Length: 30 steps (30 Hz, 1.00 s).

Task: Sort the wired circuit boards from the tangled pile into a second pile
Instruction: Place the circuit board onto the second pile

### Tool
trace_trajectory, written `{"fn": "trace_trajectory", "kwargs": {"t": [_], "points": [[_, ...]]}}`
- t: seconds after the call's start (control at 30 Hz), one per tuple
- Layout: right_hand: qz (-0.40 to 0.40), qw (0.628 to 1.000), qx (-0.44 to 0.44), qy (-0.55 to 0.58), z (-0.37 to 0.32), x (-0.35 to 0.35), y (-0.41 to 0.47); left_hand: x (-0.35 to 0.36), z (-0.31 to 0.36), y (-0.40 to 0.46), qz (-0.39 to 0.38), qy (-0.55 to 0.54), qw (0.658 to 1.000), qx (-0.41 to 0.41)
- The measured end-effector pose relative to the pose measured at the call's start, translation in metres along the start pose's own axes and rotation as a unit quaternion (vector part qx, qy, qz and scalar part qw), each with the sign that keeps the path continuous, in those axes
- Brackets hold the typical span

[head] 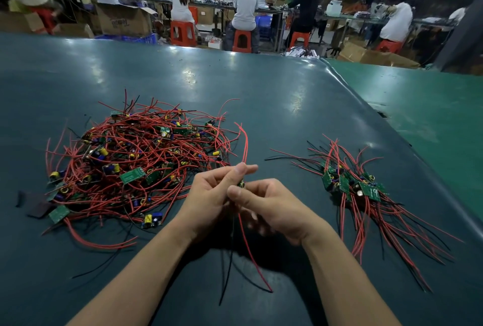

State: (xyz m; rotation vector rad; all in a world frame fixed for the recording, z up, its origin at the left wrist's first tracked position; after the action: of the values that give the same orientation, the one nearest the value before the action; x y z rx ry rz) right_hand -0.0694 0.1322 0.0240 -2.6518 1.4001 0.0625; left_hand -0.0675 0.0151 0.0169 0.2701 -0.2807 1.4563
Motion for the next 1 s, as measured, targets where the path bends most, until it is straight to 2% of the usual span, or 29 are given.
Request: {"fn": "trace_trajectory", "kwargs": {"t": [0.17,0.23,0.3,0.4,0.5,0.6,0.7,0.77,0.9,1.0], "points": [[0.031,0.999,-0.031,0.027,-0.005,-0.005,-0.002,-0.001,-0.001,0.001,0.016,0.052,0.998,0.025],[0.102,0.991,-0.072,0.056,-0.009,-0.013,-0.001,-0.006,0.003,0.003,0.062,0.086,0.992,0.066],[0.207,0.965,-0.123,0.107,-0.014,-0.026,-0.004,-0.016,0.008,0.004,0.132,0.103,0.979,0.12],[0.346,0.898,-0.226,0.153,-0.024,-0.047,-0.012,-0.029,0.016,0.003,0.218,0.12,0.951,0.183],[0.485,0.801,-0.28,0.213,-0.025,-0.063,-0.022,-0.032,0.019,0.001,0.246,0.112,0.94,0.207],[0.562,0.712,-0.24,0.346,-0.01,-0.07,-0.027,-0.031,0.015,0.002,0.244,0.127,0.94,0.203],[0.549,0.671,-0.155,0.473,0.007,-0.065,-0.021,-0.03,0.013,0.001,0.236,0.163,0.936,0.202],[0.523,0.684,-0.119,0.495,0.01,-0.06,-0.015,-0.032,0.012,0.001,0.24,0.19,0.929,0.206],[0.476,0.763,-0.094,0.427,0.007,-0.055,-0.008,-0.036,0.013,-0.003,0.277,0.278,0.892,0.225],[0.454,0.809,-0.078,0.364,0.006,-0.05,-0.003,-0.041,0.013,-0.005,0.325,0.312,0.869,0.205]]}}
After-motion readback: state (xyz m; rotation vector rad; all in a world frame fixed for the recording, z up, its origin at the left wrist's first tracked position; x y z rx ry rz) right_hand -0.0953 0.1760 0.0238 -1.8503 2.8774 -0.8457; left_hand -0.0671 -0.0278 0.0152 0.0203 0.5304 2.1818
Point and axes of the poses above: each hand's wrist, its own y-axis towards the middle knuckle, its own x-axis out of the palm, z = x × y, the point moved 4 cm from there along y, towards the middle knuckle, and after that the axes turned 4 degrees about -x, right-handed, at the moved point
